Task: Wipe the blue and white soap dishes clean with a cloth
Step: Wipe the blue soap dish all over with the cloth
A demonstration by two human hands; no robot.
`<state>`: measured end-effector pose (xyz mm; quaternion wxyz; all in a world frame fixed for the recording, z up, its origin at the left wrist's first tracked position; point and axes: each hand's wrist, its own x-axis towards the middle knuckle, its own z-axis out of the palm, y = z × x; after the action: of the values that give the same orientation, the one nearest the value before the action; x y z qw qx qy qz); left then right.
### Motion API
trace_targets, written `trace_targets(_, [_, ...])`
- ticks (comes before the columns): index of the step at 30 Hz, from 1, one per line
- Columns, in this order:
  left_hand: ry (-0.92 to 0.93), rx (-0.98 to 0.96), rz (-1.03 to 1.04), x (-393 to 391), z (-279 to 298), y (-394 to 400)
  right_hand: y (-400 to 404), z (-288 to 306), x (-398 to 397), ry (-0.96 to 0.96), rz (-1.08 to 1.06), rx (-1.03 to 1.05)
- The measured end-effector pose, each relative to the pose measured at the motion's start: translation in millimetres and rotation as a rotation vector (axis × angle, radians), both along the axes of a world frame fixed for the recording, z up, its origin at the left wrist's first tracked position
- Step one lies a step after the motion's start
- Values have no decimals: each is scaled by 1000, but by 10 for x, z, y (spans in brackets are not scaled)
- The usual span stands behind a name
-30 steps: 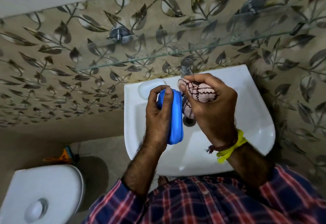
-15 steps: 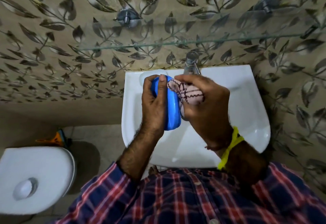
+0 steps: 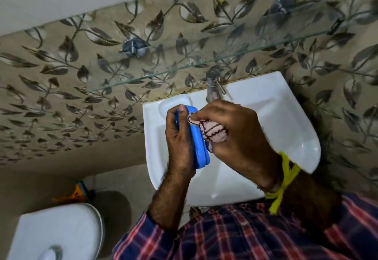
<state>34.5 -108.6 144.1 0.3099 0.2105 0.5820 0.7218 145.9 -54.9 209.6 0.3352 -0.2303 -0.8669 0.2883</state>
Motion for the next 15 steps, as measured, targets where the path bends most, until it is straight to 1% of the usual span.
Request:
trace_targets(3, [73,-24,-14,63,11,25,164,82,-125,82,-61,-75])
trace_targets(5, [101,-37,-9,96,46,56,247,121,-137,113,-61,-93])
trace_targets(7, [59,-32,18,46,79,93,146,75,-37,93,-55,-44])
trace_targets(9, [-6,-23,29,4,77,87,-57,25,62,23,-53,-35])
trace_targets(10, [-9,-28,31,7,70,88,-61,13,53,27,-64,-39])
trace_targets(13, [26,-58,49,67,51,100,146,34,-65,135,-98,-51])
trace_targets(15, [-9,-38,60,42,84,129,115,5,-52,114,-72,-48])
